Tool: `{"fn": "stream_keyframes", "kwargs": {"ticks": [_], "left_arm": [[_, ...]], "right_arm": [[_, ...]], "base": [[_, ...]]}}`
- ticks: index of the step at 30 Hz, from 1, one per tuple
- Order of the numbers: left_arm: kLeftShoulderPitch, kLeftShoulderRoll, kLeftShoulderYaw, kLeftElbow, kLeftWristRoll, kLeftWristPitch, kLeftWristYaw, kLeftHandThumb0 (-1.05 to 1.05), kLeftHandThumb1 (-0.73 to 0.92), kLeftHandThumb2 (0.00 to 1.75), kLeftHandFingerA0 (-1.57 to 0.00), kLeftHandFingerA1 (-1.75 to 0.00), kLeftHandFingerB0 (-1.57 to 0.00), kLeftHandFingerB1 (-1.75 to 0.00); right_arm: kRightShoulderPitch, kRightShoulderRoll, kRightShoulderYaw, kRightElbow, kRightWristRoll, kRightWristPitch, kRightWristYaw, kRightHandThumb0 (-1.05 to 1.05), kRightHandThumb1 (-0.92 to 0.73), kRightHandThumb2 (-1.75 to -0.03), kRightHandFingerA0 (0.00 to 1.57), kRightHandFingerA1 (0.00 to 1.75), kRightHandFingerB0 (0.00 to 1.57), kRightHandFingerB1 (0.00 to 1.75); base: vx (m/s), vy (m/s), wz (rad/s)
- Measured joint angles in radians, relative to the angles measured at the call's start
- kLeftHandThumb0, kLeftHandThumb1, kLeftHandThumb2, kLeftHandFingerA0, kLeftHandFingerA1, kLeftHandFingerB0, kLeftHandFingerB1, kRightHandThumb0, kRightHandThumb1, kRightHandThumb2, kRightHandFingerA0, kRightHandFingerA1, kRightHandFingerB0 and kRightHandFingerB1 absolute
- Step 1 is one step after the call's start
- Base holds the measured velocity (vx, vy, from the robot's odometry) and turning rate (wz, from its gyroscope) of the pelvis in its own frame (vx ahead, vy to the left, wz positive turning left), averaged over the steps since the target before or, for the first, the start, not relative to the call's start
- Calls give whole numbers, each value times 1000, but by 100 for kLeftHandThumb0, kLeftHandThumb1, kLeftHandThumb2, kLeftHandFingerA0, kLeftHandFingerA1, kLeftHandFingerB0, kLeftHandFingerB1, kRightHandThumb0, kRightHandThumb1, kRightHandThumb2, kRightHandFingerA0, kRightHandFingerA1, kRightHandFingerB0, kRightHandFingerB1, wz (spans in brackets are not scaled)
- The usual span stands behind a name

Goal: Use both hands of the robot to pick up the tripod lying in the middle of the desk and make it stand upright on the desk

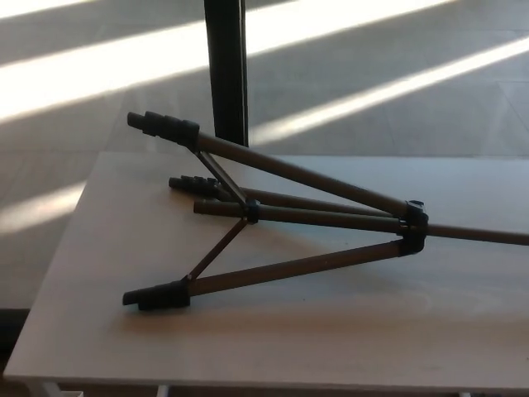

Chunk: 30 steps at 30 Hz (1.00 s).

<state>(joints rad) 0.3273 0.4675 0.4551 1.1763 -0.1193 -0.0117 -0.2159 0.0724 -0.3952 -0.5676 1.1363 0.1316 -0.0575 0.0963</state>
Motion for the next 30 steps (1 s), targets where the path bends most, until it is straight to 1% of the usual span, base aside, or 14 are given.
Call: {"fn": "stream_keyframes", "kwargs": {"ticks": [4,8,9,10,11,14,15,16,17,20,21,22,23,30], "left_arm": [[-5,6,53,-5,-37,-16,-47,-62,51,89,-54,-68,-40,-57],[-28,8,136,1,-88,-17,-67,-66,65,60,-53,-70,-40,-52],[-36,9,160,2,-103,-16,-74,-66,65,59,-50,-71,-36,-50],[-42,11,180,3,-116,-14,-80,-61,51,95,-42,-71,-19,-53],[-48,13,203,5,-132,-13,-88,-66,51,94,-41,-71,-19,-54],[-63,18,265,15,-172,4,-110,-66,71,60,-27,-65,-21,-48],[-66,19,284,16,-185,10,-119,-69,57,89,-28,-67,-17,-54],[-68,19,303,12,-198,15,-128,-70,59,92,-29,-66,-17,-52],[-71,19,319,4,-210,19,-138,-69,60,91,-26,-64,-15,-51],[-84,24,351,-35,-232,29,-156,-67,77,63,-32,-64,-25,-44],[-92,26,358,-56,-240,29,-160,-67,78,63,-31,-62,-25,-43],[-97,28,362,-68,-243,29,-162,-68,77,63,-33,-60,-26,-42],[-106,31,367,-83,-247,29,-166,-71,73,62,-36,-60,-27,-42],[-177,36,387,-221,-267,32,-168,-79,63,59,-67,-60,-58,-47]], "right_arm": [[-6,-19,-59,1,48,10,32,-78,-71,-62,31,75,27,42],[7,-44,-88,-10,86,33,65,-78,-68,-61,38,63,24,35],[12,-47,-100,-11,98,45,70,-77,-54,-92,31,62,13,45],[17,-47,-111,-11,108,54,72,-85,-68,-62,33,58,14,33],[24,-47,-122,-11,119,67,74,-86,-52,-94,31,62,8,42],[49,-46,-162,-30,149,94,75,-81,-69,-61,41,65,27,41],[60,-43,-178,-56,159,105,73,-77,-60,-97,47,71,26,47],[69,-38,-196,-88,170,110,71,-69,-72,-62,52,66,35,36],[75,-32,-216,-123,182,111,70,-73,-57,-96,52,70,35,51],[79,-8,-256,-219,209,110,70,-81,-58,-95,52,65,42,51],[79,7,-267,-267,219,109,70,-72,-70,-62,55,59,50,39],[78,17,-271,-298,225,110,70,-71,-53,-95,54,69,45,54],[77,31,-273,-341,232,110,70,-74,-69,-61,57,64,52,42],[58,102,-257,-576,259,112,67,-78,-70,-61,72,78,56,54]], "base": [[0,0,0],[0,0,0],[0,0,0],[0,0,0],[0,0,0],[0,0,0],[0,0,0],[0,0,0],[0,0,0],[0,0,0],[0,0,0],[0,0,0],[0,0,0],[0,0,0]]}}
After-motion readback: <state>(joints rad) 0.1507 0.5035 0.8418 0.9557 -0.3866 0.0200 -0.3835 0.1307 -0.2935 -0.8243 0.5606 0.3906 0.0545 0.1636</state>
